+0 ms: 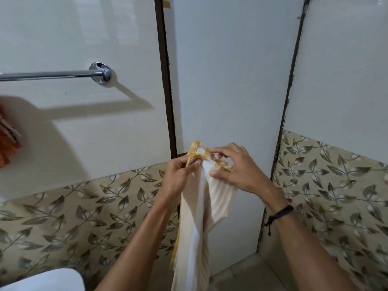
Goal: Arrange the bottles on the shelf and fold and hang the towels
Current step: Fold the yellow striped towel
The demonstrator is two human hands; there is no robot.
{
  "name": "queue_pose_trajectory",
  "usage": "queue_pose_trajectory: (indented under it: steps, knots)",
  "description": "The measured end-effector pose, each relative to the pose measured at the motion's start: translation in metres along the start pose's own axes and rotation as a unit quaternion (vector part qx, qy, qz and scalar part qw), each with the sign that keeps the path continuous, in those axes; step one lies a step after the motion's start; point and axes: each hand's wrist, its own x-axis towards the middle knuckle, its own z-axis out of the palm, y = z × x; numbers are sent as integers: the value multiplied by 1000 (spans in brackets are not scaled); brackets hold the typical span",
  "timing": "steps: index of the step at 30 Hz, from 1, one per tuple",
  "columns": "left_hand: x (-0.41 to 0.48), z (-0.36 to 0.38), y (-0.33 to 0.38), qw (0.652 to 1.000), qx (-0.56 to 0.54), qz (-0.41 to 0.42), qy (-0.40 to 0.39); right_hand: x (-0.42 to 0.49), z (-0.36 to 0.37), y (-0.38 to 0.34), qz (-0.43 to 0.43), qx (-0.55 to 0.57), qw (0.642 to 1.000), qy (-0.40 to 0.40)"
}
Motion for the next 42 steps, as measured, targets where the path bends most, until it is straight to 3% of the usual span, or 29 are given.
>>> queue_pose_trajectory:
  steps: [8,12,16,20,22,26,28,32,35,38,40,42]
  knots:
    - [-6,13,-14,989,149,22,-2,16,7,-21,-15,-5,1000,-7]
    - [-8,12,-8,991,136,16,13,16,11,-17,-50,-34,997,57]
    - [-11,3,-2,997,55,-45,-27,11,8,-11,-4,7,992,127]
    - [-6,-8,-2,992,5,-64,109,10,-2,5,71,154,979,112]
    - [-4,-8,-1,987,28,-51,147,7,-2,7,69,279,956,61]
    - [-4,5,-2,989,93,-17,114,-2,11,9,60,441,895,-41]
    - [-7,11,-3,991,98,13,88,-6,18,14,61,487,870,-54]
    - [-12,14,-6,991,128,20,28,-12,27,11,117,564,818,4]
    - [-15,20,-12,984,154,20,87,-14,42,-1,161,566,806,67]
    - [-19,25,-14,983,128,25,127,-18,54,-8,206,592,770,121]
    - [-20,25,-14,985,104,23,138,-22,58,-10,208,619,748,118]
    - [-23,24,-14,986,82,12,142,-26,58,-12,192,616,757,100]
